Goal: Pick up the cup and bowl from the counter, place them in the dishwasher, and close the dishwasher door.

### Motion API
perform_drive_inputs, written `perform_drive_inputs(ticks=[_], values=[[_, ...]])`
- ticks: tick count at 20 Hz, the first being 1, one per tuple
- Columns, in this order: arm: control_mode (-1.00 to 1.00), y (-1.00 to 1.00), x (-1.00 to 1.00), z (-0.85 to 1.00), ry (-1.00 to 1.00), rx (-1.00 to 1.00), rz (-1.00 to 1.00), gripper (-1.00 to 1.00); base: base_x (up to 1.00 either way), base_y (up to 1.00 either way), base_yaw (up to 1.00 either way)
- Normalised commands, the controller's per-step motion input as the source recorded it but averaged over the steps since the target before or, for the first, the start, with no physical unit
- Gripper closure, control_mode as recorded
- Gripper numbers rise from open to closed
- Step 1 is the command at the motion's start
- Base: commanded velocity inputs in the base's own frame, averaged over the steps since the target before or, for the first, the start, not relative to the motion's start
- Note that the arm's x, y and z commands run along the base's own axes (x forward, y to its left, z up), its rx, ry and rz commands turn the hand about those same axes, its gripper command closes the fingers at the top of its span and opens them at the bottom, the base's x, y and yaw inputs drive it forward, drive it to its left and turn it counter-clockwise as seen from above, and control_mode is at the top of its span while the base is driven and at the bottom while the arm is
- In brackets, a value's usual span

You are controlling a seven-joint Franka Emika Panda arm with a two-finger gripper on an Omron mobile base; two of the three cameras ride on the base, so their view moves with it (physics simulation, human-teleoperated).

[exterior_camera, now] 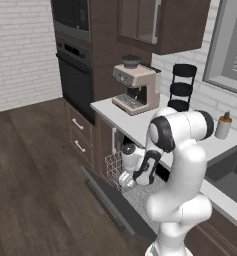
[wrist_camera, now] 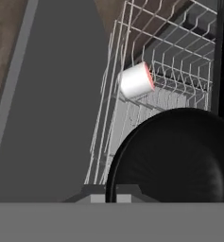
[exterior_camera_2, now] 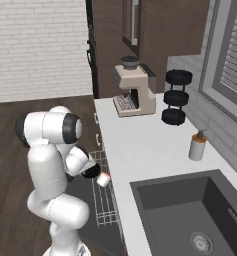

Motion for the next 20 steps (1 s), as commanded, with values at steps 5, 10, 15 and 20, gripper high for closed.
perform_drive_inputs(ticks=[5,10,15,20], values=[[-1.0,-0.15,0.48,-0.6,0.0,0.0,-0.1,1.0,0.0,0.0,0.0],[-1.0,-0.16,0.29,-0.58,0.0,0.0,-0.09,1.0,0.0,0.0,0.0],[-1.0,-0.19,0.16,-0.37,0.0,0.0,-0.08,1.0,0.0,0.0,0.0],[-1.0,-0.18,0.25,-0.21,0.0,0.0,-0.07,1.0,0.0,0.0,0.0]])
